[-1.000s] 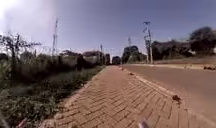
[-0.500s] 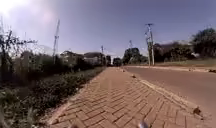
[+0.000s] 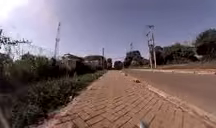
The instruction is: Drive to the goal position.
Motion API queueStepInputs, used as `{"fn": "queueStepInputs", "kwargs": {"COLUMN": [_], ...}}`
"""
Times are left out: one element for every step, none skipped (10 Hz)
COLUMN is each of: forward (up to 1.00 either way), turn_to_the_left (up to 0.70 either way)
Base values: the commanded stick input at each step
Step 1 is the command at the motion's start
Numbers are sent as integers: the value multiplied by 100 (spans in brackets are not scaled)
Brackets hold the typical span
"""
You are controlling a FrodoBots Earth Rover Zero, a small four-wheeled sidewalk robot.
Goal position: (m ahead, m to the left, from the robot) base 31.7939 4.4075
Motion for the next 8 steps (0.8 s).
{"fn": "queueStepInputs", "kwargs": {"forward": [100, 100, 100, 100, 100, 100, 100, 100], "turn_to_the_left": [0, 0, 0, 0, 0, 0, -15, -32]}}
